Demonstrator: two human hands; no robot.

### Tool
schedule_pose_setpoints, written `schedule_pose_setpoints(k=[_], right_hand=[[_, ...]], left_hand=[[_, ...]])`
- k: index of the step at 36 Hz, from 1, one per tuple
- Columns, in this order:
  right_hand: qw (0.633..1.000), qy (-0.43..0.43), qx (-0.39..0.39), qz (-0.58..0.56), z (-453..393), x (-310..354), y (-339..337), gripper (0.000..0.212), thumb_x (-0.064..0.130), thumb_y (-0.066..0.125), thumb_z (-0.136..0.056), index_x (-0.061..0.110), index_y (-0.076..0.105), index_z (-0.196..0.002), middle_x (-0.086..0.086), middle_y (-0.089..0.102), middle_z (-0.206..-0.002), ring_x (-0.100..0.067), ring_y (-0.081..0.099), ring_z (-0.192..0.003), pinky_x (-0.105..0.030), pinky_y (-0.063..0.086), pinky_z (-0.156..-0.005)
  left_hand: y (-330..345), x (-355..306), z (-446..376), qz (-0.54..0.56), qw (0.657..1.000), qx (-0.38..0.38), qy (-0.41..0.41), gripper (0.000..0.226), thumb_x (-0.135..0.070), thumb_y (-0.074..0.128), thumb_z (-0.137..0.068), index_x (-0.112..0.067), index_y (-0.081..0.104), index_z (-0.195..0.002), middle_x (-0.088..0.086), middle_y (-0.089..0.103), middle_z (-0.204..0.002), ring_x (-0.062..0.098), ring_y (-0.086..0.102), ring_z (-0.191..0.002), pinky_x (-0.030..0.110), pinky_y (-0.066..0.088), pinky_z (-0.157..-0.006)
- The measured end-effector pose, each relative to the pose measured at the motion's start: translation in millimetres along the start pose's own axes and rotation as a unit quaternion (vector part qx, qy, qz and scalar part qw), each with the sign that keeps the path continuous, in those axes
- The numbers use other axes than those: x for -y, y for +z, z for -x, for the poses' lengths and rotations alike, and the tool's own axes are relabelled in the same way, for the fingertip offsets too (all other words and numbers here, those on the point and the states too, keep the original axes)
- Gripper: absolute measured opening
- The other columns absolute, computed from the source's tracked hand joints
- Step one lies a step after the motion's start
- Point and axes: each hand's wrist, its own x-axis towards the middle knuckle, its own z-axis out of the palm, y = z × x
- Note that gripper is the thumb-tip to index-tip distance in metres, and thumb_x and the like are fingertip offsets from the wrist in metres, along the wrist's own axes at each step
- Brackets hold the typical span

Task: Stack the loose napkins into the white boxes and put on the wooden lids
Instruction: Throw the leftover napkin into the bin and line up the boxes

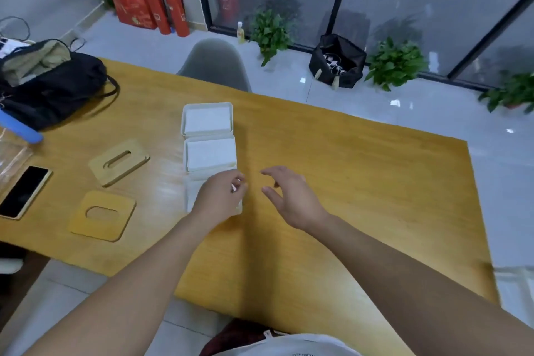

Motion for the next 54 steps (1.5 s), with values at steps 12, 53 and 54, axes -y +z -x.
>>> schedule_pose_setpoints(k=[12,53,54], right_hand=[[0.968,0.097,-0.194,-0.127,205,-96,-161,0.036,0.034,0.065,-0.107,0.030,0.062,-0.143,0.022,0.063,-0.132,-0.007,0.063,-0.105,-0.030,0.053,-0.091],[0.663,0.489,-0.437,-0.361,580,-359,-226,0.066,0.030,0.074,-0.099,0.017,0.045,-0.157,0.009,0.059,-0.131,0.005,0.060,-0.108,-0.025,0.043,-0.092],[0.660,0.488,-0.440,-0.365,581,-361,-226,0.066,0.030,0.074,-0.099,0.017,0.045,-0.157,0.008,0.059,-0.133,0.004,0.060,-0.110,-0.025,0.043,-0.093]], left_hand=[[134,-245,59,0.053,0.974,0.128,0.181,0.010,-0.036,0.070,-0.106,-0.035,0.076,-0.114,-0.015,0.076,-0.098,0.004,0.069,-0.093,0.039,0.060,-0.083],[536,-521,224,-0.154,0.876,0.357,0.284,0.059,-0.034,0.058,-0.111,-0.020,0.039,-0.165,0.002,0.052,-0.162,0.021,0.046,-0.150,0.041,0.042,-0.121],[538,-520,224,-0.158,0.874,0.357,0.289,0.059,-0.034,0.059,-0.111,-0.020,0.039,-0.165,0.001,0.052,-0.162,0.021,0.046,-0.150,0.041,0.042,-0.121]])
